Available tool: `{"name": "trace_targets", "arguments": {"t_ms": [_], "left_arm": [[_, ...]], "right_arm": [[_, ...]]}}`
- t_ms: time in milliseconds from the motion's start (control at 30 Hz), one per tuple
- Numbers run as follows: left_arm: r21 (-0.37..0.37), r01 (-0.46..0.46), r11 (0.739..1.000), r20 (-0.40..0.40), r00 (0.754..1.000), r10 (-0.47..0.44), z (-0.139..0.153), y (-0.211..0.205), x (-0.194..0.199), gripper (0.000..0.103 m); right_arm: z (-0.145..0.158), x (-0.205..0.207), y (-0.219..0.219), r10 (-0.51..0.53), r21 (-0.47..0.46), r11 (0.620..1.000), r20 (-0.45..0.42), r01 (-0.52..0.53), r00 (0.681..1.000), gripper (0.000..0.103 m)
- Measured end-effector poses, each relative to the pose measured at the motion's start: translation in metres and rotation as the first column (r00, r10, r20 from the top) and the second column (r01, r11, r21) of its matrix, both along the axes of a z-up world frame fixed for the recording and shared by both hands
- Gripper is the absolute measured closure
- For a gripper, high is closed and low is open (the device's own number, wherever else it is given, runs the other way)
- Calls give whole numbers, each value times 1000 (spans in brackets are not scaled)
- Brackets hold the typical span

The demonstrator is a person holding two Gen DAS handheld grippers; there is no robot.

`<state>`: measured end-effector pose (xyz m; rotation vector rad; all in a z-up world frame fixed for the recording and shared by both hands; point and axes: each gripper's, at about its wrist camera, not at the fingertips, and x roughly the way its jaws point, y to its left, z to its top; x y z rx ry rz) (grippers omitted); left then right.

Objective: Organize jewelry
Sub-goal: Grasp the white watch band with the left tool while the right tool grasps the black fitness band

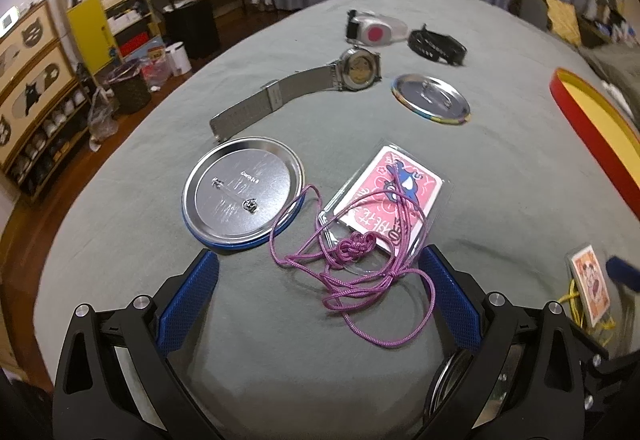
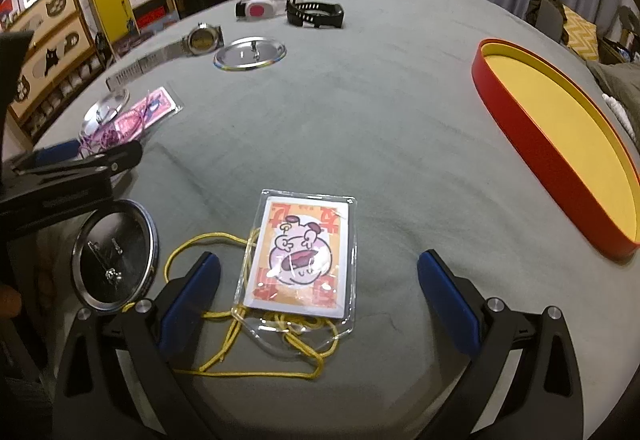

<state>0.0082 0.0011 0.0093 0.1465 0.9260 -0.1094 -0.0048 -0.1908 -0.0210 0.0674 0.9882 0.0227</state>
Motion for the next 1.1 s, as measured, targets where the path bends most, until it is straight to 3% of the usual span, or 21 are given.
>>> {"name": "trace_targets", "arguments": {"t_ms": [167, 267, 333, 433, 533, 633, 800, 967, 1100], "left_arm": [[31, 70, 997, -51, 996, -69, 10, -1, -2, 5], [6, 136, 991, -30, 990, -136, 26, -1, -2, 5], [-24, 217, 976, -57, 974, -218, 38, -5, 3, 5], [-19, 289, 957, -30, 957, -290, 58, -9, 13, 5], [-40, 348, 937, 66, 936, -345, 83, -9, 38, 5], [-43, 383, 923, 77, 922, -379, 90, -14, 74, 5], [-56, 488, 871, 39, 873, -487, 84, -31, 145, 5], [-7, 584, 812, 29, 812, -583, 71, -49, 205, 5], [16, 598, 801, 21, 801, -598, 61, -60, 248, 5]], "right_arm": [[2, 19, 3, -37, -4, 999, -156, 37, 987, 7], [4, 30, 1, -51, 5, 999, -244, 54, 968, 7], [7, 36, -2, -59, 21, 998, -270, 67, 961, 7], [25, 44, -13, -95, 79, 990, -250, 118, 964, 7], [50, 62, -25, -150, 110, 979, -198, 174, 969, 7], [67, 91, -36, -187, 144, 967, -146, 208, 971, 7], [75, 147, -40, -198, 111, 971, -113, 211, 974, 7], [81, 200, -47, -219, 111, 968, -64, 225, 974, 7], [81, 230, -49, -254, 90, 962, -53, 258, 966, 7]]}}
